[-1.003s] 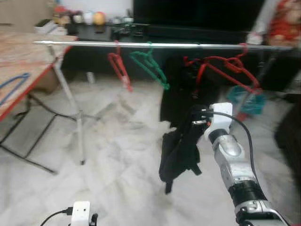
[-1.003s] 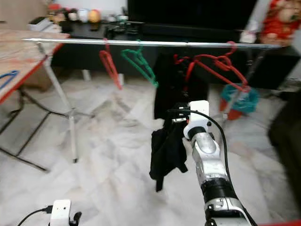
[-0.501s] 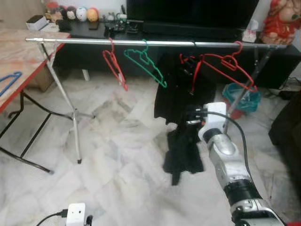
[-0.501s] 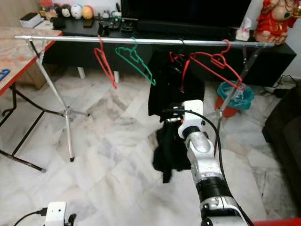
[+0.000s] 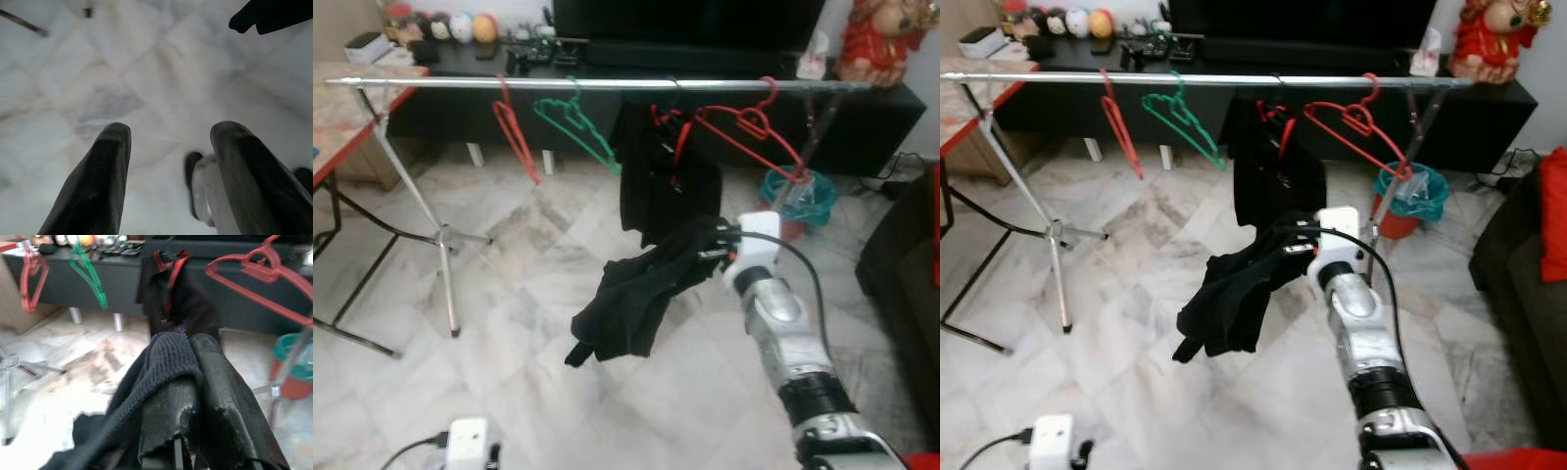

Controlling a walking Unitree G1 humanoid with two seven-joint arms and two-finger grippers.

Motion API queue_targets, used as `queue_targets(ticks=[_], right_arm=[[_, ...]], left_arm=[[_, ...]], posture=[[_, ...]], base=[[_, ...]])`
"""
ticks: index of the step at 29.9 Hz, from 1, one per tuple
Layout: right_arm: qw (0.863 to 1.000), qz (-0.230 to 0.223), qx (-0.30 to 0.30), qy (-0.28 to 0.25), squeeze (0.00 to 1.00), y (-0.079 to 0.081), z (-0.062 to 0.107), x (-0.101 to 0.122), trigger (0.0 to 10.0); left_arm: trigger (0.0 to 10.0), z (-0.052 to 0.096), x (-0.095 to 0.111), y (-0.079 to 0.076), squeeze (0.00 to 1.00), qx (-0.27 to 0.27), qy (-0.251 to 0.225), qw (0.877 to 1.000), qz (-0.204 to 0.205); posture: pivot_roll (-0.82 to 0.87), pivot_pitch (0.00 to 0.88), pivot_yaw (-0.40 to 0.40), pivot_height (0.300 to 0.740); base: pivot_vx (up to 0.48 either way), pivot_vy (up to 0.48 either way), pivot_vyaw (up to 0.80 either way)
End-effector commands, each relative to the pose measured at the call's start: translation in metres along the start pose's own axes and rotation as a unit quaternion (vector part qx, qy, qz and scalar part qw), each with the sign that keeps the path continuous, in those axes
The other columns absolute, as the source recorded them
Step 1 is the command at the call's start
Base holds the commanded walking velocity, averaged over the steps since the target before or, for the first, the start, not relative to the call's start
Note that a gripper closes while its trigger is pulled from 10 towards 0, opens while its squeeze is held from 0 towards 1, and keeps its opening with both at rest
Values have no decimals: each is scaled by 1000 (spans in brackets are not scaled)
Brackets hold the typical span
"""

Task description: Hang hanger

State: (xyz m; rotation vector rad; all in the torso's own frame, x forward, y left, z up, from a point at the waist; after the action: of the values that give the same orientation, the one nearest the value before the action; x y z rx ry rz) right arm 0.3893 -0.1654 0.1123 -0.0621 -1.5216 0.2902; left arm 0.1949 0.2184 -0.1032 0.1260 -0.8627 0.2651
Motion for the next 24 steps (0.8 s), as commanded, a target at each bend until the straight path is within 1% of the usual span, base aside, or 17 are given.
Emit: queue_targets(ticks=[1,3,5,6,9,10,12,13,14,15,16,18,19,20,21,22,24], right_arm=[[1000,-5,5,-23,0,5,-4,12,10000],[1000,-5,6,-24,0,6,-4,13,10000],[1000,-4,7,-24,0,6,-4,12,10000],[1000,-4,6,-24,0,6,-3,12,10000],[1000,-5,6,-24,0,5,-3,12,10000],[1000,-5,5,-24,0,5,-3,12,10000],[1000,-5,5,-24,0,5,-3,12,10000],[1000,-5,5,-25,0,5,-3,12,10000],[1000,-5,5,-25,0,5,-3,12,10000],[1000,-6,6,-27,0,5,-3,12,10000],[1000,-7,7,-29,0,5,-3,13,10000],[999,-9,7,-34,0,6,-2,14,10000],[999,-13,8,-38,0,6,-2,16,10000],[999,-12,10,-42,0,7,-2,17,10000],[999,-12,11,-42,0,7,-2,17,10000],[999,-14,12,-44,0,8,-2,18,10000],[999,-13,14,-45,0,9,-2,19,10000]], left_arm=[[10000,0,4,10,0,8,-7,1000,-6],[10000,-1,7,10,0,9,-13,1000,-5],[10000,-3,14,11,0,10,-29,1000,-8],[10000,-4,22,11,0,10,-45,999,-13],[10000,-6,48,10,0,8,-104,994,-17],[10000,-5,68,12,0,12,-149,989,-20],[10000,-2,87,13,0,16,-192,981,-15],[10000,2,108,13,0,13,-238,971,-13],[10000,3,113,12,0,12,-248,969,-13],[10000,7,126,11,0,9,-274,962,-11],[10000,14,148,8,0,4,-314,949,-10],[10000,25,173,0,0,-8,-361,933,-14],[10000,33,187,-5,0,-17,-387,922,-14],[10000,46,211,-13,0,-26,-430,903,-5],[10000,51,218,-15,0,-27,-442,897,0],[10000,59,231,-19,0,-32,-463,886,9],[10000,65,239,-20,0,-33,-477,878,17]], posture=[[-4,73,-37,740],[-4,72,-37,740],[-3,72,-36,740],[-3,72,-36,740],[1,72,-36,740],[2,73,-36,740],[4,74,-37,740],[4,74,-37,740],[4,74,-37,740],[5,75,-36,740],[5,75,-36,740],[5,76,-35,740],[6,76,-35,740],[7,75,-34,740],[7,75,-34,740],[6,73,-33,740],[6,68,-33,740]], base=[[0,0,0],[0,0,0],[0,0,0],[0,0,0],[0,0,0],[0,0,0],[0,0,0],[0,0,0],[0,0,0],[0,0,0],[0,0,0],[0,0,0],[0,0,0],[0,0,0],[0,0,0],[0,0,0],[0,0,0]])
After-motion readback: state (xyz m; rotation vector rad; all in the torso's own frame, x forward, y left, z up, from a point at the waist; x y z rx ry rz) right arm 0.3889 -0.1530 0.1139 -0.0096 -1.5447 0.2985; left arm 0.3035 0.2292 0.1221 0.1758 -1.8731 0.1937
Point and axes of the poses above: a point about 5 cm out from each wrist's last joint towards the gripper, its own z axis pointing back from the gripper into the wrist, its own x axis along the axis of the wrist's last joint, y = z × x, the point moved 4 cm from there along -z, pointing out of the wrist towards the gripper, and after that the axes turned 12 degrees about z, right-handed, at the moved point
